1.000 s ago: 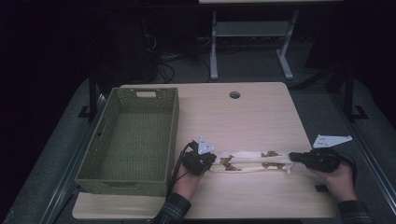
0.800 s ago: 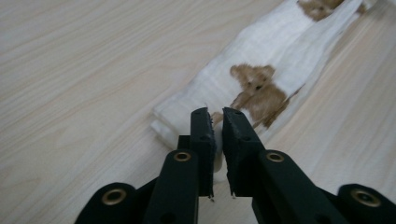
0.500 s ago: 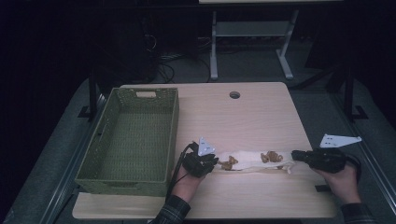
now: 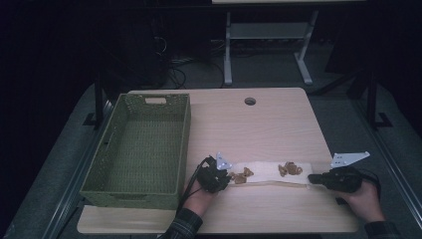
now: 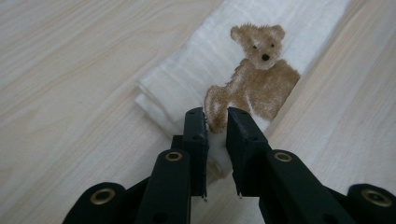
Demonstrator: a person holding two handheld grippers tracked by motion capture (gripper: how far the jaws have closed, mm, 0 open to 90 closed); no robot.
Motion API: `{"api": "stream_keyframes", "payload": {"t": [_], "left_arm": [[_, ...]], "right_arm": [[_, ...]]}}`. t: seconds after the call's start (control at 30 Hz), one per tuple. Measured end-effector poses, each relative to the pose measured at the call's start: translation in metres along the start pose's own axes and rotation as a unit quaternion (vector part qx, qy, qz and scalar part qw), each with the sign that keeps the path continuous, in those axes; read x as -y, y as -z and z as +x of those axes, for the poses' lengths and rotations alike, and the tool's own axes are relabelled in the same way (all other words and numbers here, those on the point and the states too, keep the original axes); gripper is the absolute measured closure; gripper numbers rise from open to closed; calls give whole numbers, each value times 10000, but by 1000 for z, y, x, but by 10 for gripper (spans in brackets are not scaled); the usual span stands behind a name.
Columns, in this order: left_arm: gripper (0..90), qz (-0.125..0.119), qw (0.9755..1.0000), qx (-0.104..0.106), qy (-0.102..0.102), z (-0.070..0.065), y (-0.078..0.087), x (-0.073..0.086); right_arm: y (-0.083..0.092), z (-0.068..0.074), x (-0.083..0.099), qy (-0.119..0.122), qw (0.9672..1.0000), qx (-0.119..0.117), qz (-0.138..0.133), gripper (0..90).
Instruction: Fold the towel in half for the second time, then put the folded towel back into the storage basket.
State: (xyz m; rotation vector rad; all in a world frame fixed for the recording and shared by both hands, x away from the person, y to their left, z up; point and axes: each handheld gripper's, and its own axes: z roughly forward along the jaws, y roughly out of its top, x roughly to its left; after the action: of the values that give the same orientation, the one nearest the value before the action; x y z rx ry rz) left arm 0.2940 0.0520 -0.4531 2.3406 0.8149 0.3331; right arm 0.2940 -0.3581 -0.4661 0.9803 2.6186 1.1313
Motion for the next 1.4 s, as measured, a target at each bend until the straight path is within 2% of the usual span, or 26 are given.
{"api": "stream_keyframes", "payload": {"t": [0.07, 0.13, 0.23, 0.3, 0.37, 0.47, 0.57, 0.83, 1.0, 1.23, 1.4], "left_arm": [[743, 6, 10000, 12, -43, -1, 0, -1], [694, -25, 9999, 134, 79, 0, 1, 0], [612, -95, 9997, 146, 168, 2, 6, 0], [561, -111, 9995, 178, 228, 4, 9, 2], [510, -197, 9989, 277, 327, 3, 10, 3], [461, -256, 9991, 240, 257, 0, 12, 2], [431, -356, 9986, 249, 307, 0, 13, 1], [391, -382, 9985, 281, 277, -1, 11, 0], [383, -406, 9985, 270, 261, 0, 11, -2], [354, -368, 9987, 292, 215, 1, 9, -2], [330, -374, 9986, 310, 188, 1, 8, -3]], "right_arm": [[-1, 1, 0, 22, 10000, 36, 46, 866], [2, 3, -3, -12, 10000, 63, 4, 866], [7, 6, -5, -46, 9997, -81, -226, 881], [6, 9, -7, -49, 9994, -197, -273, 893], [0, 10, -7, -59, 9995, -271, -116, 896], [-9, 10, -7, -14, 9996, -258, 113, 897], [-10, 8, -9, -15, 9998, -162, 109, 898], [-16, -10, -19, 25, 9998, 118, 149, 898], [-24, -23, -29, 20, 9997, 215, 105, 898], [-35, -39, -44, -83, 9996, 244, 94, 898], [-45, -48, -56, -70, 9996, 257, 85, 899]]}}
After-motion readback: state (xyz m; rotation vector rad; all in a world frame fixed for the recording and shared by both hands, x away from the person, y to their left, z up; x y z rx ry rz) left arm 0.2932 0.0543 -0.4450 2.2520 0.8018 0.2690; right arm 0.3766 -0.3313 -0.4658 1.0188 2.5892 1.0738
